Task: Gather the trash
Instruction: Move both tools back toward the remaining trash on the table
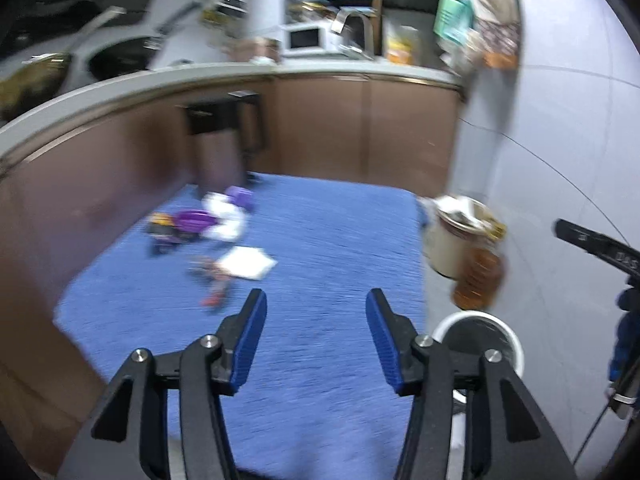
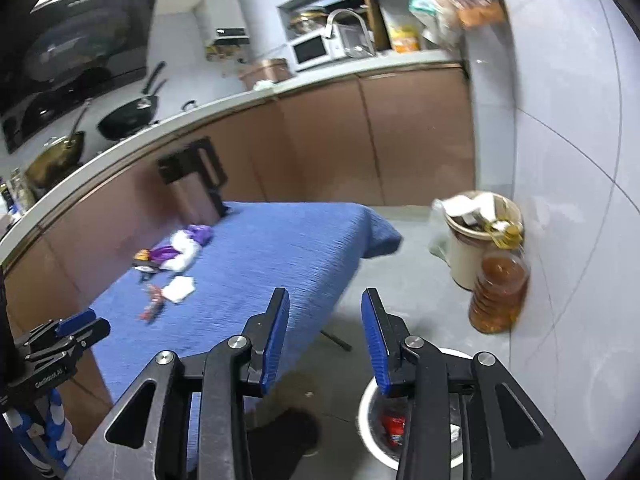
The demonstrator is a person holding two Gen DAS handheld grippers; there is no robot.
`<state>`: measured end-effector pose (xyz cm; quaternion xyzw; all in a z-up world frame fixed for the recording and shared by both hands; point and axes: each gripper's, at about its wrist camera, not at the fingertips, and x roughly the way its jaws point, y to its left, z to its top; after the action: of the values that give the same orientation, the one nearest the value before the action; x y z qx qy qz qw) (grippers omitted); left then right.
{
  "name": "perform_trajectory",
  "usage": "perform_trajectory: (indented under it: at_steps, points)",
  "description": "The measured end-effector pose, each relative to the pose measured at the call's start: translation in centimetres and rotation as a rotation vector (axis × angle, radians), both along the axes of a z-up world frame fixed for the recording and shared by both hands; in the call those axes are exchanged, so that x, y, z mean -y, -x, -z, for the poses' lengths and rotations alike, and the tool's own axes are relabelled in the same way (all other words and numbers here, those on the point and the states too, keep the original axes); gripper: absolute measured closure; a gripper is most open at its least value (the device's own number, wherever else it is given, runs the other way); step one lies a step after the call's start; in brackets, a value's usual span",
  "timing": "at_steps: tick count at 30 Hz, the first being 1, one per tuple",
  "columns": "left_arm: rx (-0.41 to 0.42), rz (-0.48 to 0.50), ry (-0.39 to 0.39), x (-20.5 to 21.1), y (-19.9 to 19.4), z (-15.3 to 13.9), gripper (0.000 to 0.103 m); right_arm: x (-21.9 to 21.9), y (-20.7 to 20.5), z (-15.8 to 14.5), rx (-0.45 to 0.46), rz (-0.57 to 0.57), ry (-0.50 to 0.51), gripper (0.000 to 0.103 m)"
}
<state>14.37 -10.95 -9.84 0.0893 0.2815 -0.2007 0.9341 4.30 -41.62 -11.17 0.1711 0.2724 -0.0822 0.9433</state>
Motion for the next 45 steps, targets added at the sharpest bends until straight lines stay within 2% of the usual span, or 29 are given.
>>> perform_trajectory:
  at_steps: [7,17,33,45]
  points:
    - [0.062,-0.138,0.02,-6.3,2.5,-1.4,0.048,-4.8,0.9,-3.0,0.046,-0.074,0.023,0.061]
    - [0.098,-0.219,0.079,-11.0,6.3,-2.0,0.048,-9.9,2.7,-6.2,0.093,-0.154,0.081,0.059]
    - [0.172,-0.28,0.131,-14.6,10.7,-3.4,0.048,-14.4,5.7,-9.5,0.155,-0.225,0.166,0.057]
    - [0.182,-0.333,0.114,-15.4,10.9,-3.2,0.048,-15.5,5.1,-9.6,0.157,-0.26,0.17,0.057]
